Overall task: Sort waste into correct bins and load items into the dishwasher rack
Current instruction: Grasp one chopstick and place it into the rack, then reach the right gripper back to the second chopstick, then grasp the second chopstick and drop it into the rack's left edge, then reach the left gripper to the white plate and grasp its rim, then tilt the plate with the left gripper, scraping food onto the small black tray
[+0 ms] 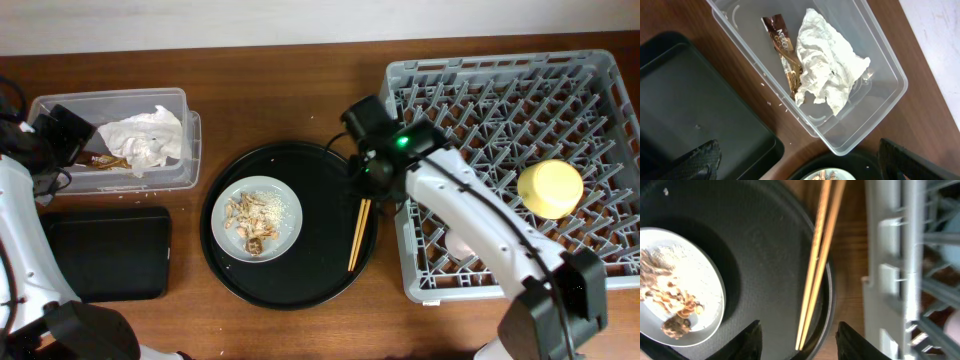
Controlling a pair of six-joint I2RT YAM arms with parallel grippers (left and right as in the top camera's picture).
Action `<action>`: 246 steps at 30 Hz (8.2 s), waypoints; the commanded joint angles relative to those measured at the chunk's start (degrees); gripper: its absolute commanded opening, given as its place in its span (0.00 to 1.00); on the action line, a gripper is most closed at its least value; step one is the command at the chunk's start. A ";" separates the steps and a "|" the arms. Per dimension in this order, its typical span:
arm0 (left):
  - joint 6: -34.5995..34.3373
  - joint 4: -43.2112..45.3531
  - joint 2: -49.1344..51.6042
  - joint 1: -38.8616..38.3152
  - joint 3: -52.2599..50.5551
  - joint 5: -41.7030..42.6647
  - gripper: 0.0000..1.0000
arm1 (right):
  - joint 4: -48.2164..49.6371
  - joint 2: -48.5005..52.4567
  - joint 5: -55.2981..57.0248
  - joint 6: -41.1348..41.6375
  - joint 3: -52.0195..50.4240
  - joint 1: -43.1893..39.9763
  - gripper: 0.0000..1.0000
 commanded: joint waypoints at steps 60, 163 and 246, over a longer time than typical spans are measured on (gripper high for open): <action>-0.31 0.04 -0.15 0.31 0.35 -0.42 0.99 | -18.01 16.96 3.93 -27.04 32.26 -12.11 0.04; -0.74 -0.17 -0.15 0.28 0.35 12.74 0.99 | -24.59 -14.19 -1.46 -25.40 16.00 -67.98 0.99; 8.81 -5.75 6.73 7.30 -4.39 28.33 0.01 | -24.59 -14.19 -1.46 -25.38 16.00 -67.98 0.99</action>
